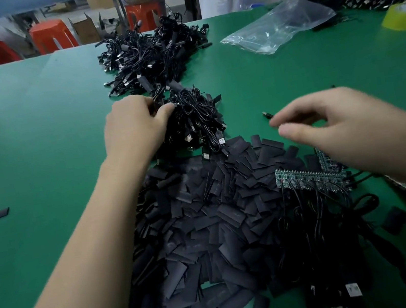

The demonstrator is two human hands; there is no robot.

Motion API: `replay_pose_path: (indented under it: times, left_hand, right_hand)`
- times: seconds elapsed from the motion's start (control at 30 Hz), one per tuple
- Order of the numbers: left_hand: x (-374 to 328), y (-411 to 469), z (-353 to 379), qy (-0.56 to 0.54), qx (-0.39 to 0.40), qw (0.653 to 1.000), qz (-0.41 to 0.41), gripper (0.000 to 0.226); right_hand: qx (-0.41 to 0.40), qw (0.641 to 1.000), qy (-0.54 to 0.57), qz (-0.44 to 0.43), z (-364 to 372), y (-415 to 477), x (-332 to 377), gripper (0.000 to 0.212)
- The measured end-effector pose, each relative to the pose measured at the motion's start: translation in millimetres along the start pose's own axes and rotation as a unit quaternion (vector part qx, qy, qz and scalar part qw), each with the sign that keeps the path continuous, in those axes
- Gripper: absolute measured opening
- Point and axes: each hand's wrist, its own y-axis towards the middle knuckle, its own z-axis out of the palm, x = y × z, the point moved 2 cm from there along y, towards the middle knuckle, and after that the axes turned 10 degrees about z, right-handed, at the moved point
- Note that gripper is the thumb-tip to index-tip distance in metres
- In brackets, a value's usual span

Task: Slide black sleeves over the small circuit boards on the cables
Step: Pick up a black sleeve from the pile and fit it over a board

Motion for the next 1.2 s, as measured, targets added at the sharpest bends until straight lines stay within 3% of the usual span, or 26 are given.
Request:
replay_pose_path:
  times: [0.1, 0.17, 0.33, 0.57, 0.7, 0.93, 1.2]
  left_hand:
    - [-23.0, -34.9, -0.8, -0.003, -0.02, 0.998, 0.06, 0.049]
    - [-41.9, -59.1, 7.0, -0.044, 0.021, 0.994, 0.1, 0.044]
    - [-61.1, -98.4, 34.8, -0.144, 0.156, 0.969, 0.123, 0.025]
    - [-61.6, -106.2, 35.7, -0.246, 0.172, 0.948, 0.103, 0.02]
    - [-67.3, -109.8, 29.6, -0.406, 0.193, 0.89, 0.075, 0.012]
    - [-67.6, -110.4, 8.4, -0.51, 0.213, 0.83, 0.071, 0.008]
    - [-59.4, -108.7, -10.8, -0.6, 0.267, 0.751, 0.072, 0.013]
  right_hand:
    - [0.069, 0.978, -0.19, 0.046, 11.2, 8.5, -13.8, 0.014]
    - [0.098, 0.954, -0.269, 0.082, 22.1, 14.2, -24.0, 0.02]
    - [0.114, 0.931, -0.326, 0.116, 39.4, 21.5, -37.2, 0.024]
    - [0.072, 0.968, -0.234, 0.061, 23.9, 17.5, -24.8, 0.018]
    - [0.117, 0.989, -0.089, 0.007, 12.9, 3.3, -4.2, 0.012]
    - [0.188, 0.979, 0.031, -0.068, 5.0, -8.1, 7.6, 0.013]
    - [0.184, 0.957, 0.069, -0.212, 1.4, -15.7, 20.7, 0.016]
